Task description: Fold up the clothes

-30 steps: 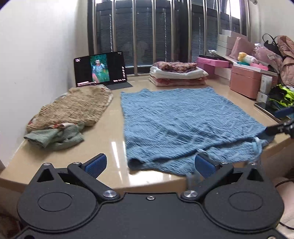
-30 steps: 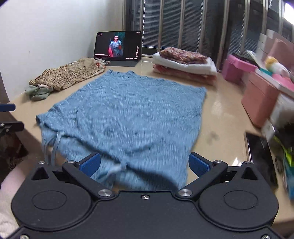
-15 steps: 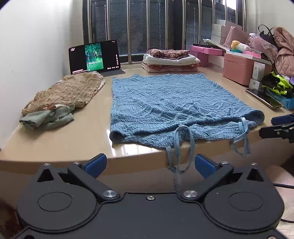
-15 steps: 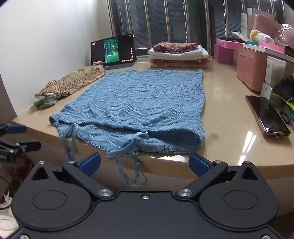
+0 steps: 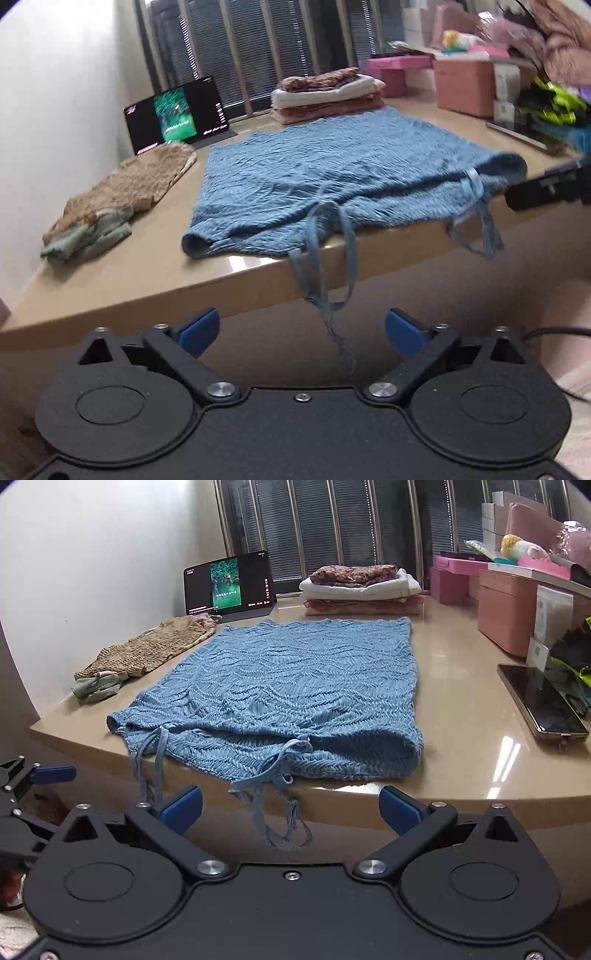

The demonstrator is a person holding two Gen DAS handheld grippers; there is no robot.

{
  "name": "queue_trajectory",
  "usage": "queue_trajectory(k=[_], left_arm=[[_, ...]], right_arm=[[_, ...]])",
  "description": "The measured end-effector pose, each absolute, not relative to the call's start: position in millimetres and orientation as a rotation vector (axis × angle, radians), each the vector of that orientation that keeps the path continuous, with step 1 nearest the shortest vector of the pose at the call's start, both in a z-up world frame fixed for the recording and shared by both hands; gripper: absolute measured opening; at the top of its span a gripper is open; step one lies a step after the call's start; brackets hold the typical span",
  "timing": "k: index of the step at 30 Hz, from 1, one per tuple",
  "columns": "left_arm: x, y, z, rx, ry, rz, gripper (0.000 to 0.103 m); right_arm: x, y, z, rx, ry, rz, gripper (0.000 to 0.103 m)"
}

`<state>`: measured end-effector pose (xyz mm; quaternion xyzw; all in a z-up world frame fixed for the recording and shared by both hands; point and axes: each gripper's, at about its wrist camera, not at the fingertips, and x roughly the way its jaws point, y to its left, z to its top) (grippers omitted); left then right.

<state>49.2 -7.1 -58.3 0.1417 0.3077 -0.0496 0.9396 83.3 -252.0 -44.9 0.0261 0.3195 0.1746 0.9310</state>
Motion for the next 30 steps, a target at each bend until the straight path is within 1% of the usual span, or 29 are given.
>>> queue_trajectory(k=[2, 3, 6, 10, 16, 17, 18, 20, 22, 27, 28, 30], left_arm=[[49, -15, -63, 0.325, 0.629, -0.104, 0.078], [50, -18, -65, 0.34, 0.629, -0.104, 0.077], [55, -26, -73, 0.367, 0.637, -0.109, 0.064], [68, -29, -81, 0.381, 0.658, -0.107, 0.043], [83, -24, -88, 0.321, 0.706, -0.127, 0.042], [86, -23, -90, 0.31, 0.714, -0.131, 0.041], [88, -23, -91, 0.299, 0.722, -0.134, 0.037], [93, -21, -93, 0.277, 0.738, -0.141, 0.012], [97, -14, -92, 0.228, 0.739, -0.142, 0.002], [87, 8, -75, 0.103, 0.672, -0.19, 0.002], [85, 13, -70, 0.078, 0.658, -0.198, 0.002], [85, 22, -61, 0.016, 0.644, -0.215, 0.002]], right_arm=[[83, -252, -46, 0.053, 0.658, 0.354, 0.103], [82, -252, -47, 0.053, 0.659, 0.353, 0.103], [83, -253, -48, 0.055, 0.665, 0.352, 0.103], [83, -252, -50, 0.048, 0.673, 0.356, 0.103], [83, -252, -54, 0.046, 0.686, 0.351, 0.103], [84, -253, -55, 0.047, 0.69, 0.349, 0.103], [84, -253, -56, 0.048, 0.693, 0.348, 0.103], [85, -253, -56, 0.046, 0.696, 0.347, 0.103], [86, -251, -53, 0.026, 0.686, 0.357, 0.103], [93, -237, -30, -0.102, 0.601, 0.438, 0.102], [97, -231, -24, -0.132, 0.582, 0.469, 0.1], [109, -214, -15, -0.218, 0.557, 0.53, 0.091]])
